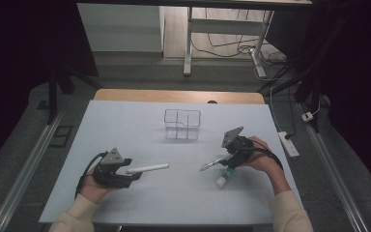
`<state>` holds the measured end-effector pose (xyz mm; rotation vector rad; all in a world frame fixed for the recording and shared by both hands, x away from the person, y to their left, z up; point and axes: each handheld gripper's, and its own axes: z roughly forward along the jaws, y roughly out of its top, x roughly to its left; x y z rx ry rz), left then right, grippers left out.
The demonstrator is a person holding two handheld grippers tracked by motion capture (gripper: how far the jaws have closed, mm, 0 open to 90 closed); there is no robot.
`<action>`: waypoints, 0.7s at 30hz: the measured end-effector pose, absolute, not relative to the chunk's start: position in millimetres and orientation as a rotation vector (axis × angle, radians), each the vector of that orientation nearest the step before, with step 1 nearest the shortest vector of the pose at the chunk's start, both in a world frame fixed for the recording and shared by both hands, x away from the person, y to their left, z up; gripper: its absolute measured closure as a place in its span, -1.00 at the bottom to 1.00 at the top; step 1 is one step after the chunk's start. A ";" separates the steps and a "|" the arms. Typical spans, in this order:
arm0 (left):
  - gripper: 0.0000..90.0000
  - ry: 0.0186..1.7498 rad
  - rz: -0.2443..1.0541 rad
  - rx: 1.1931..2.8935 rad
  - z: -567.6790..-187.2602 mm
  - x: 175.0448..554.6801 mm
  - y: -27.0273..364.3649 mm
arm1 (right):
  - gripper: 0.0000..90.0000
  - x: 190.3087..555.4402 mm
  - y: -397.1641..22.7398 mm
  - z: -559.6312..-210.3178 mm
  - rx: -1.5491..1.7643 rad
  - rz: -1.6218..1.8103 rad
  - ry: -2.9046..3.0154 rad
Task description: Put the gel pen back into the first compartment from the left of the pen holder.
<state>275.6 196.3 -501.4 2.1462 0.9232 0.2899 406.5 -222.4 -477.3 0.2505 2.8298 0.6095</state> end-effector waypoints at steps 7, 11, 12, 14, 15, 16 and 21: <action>-0.28 0.918 0.290 2.151 -501.1 274.7 195.4 | -0.24 409.4 -219.3 -483.8 0.191 0.546 2.853; -0.28 0.922 0.291 2.148 -501.2 274.5 196.1 | -0.18 410.3 -218.5 -486.8 0.170 0.523 2.860; -0.28 0.922 0.291 2.147 -501.3 274.4 196.3 | -0.18 410.4 -218.4 -487.1 0.167 0.522 2.859; -0.28 0.922 0.290 2.148 -501.5 274.3 196.2 | -0.17 410.9 -218.3 -487.2 0.163 0.529 2.858; -0.28 0.922 0.291 2.149 -501.7 274.2 196.1 | -0.17 411.2 -218.1 -487.3 0.162 0.528 2.857; -0.28 0.921 0.291 2.150 -501.8 274.2 196.0 | -0.16 411.4 -217.8 -487.5 0.159 0.528 2.855; -0.28 0.916 0.289 2.153 -502.2 274.5 195.9 | -0.13 412.4 -216.5 -488.4 0.138 0.518 2.868</action>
